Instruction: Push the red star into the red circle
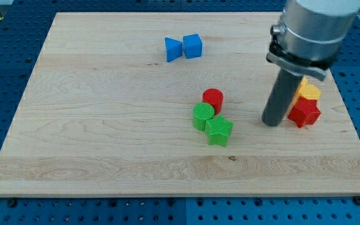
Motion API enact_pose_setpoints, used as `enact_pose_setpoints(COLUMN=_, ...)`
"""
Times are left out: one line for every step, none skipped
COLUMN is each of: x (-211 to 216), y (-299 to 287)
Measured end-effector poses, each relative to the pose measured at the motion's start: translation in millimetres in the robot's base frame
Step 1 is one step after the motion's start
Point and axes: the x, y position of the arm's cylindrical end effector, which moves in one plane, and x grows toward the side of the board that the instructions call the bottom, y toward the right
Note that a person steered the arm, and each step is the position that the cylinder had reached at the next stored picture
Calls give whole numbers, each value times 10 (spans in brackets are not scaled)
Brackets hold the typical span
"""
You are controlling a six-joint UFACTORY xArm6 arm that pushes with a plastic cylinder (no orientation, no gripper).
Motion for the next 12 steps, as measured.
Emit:
enact_pose_setpoints(x=386, y=0)
enact_pose_setpoints(x=445, y=-46)
enact_pose_setpoints(x=445, y=-226)
enact_pose_setpoints(x=487, y=-419)
enact_pose_setpoints(x=501, y=-653)
enact_pose_setpoints(x=501, y=-900)
enact_pose_setpoints(x=501, y=-949)
enact_pose_setpoints(x=570, y=-797)
enact_pose_setpoints(x=865, y=-319)
enact_pose_setpoints(x=1009, y=237)
enact_pose_setpoints(x=983, y=887)
enact_pose_setpoints(x=684, y=1365)
